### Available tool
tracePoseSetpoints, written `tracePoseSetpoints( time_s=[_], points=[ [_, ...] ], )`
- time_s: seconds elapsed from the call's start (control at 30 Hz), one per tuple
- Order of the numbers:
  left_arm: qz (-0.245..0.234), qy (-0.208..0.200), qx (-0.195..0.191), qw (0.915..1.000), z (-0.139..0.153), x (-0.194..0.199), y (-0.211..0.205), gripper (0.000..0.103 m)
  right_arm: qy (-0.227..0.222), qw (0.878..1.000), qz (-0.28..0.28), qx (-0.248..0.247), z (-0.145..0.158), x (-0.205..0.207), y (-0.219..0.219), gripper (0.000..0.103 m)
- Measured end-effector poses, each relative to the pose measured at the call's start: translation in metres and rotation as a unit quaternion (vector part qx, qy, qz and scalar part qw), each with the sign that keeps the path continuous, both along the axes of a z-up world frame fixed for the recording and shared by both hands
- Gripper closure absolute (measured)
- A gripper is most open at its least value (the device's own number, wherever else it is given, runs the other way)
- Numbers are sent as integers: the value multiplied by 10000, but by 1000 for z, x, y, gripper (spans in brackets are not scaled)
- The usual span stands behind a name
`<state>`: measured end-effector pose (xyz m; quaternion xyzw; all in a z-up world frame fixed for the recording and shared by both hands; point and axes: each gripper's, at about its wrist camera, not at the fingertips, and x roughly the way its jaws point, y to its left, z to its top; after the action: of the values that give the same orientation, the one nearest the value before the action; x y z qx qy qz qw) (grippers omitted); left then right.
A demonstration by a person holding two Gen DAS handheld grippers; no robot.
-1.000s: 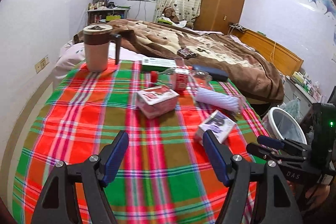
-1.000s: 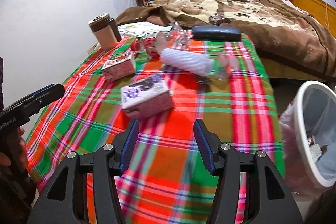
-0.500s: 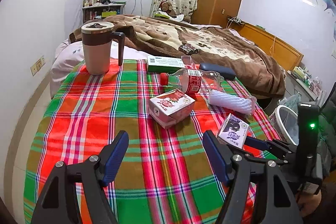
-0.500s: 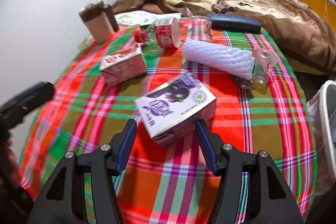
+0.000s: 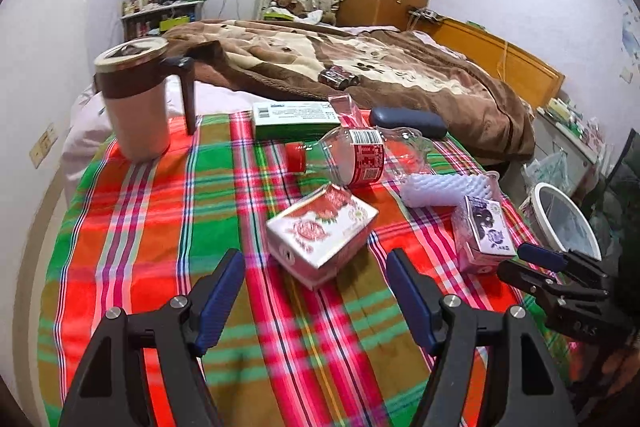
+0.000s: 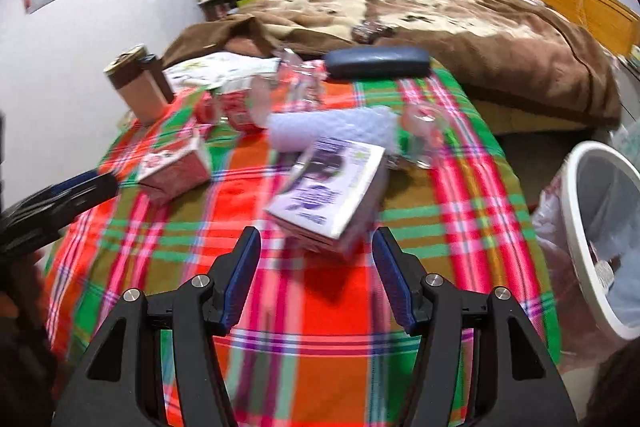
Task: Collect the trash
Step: 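Grasp the purple juice carton with the right gripper while the left gripper grasps the red juice carton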
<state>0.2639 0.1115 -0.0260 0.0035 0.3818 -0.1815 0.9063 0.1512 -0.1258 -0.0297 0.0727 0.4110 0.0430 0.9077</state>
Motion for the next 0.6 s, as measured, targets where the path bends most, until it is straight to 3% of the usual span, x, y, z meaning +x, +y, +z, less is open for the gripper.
tracePoseSetpoints(
  time_s=[0.23,0.33,0.6],
  points=[
    [-392,82,217,9990,-5,30,-8,25,-159,9995,-251,117,2,29,6,43],
    [-693,153,306,9970,-11,41,-15,24,-28,9991,-386,-159,0,39,11,43],
    [-710,375,287,9964,-28,64,-17,24,144,9954,-767,-548,-2,51,12,38]
  ],
)
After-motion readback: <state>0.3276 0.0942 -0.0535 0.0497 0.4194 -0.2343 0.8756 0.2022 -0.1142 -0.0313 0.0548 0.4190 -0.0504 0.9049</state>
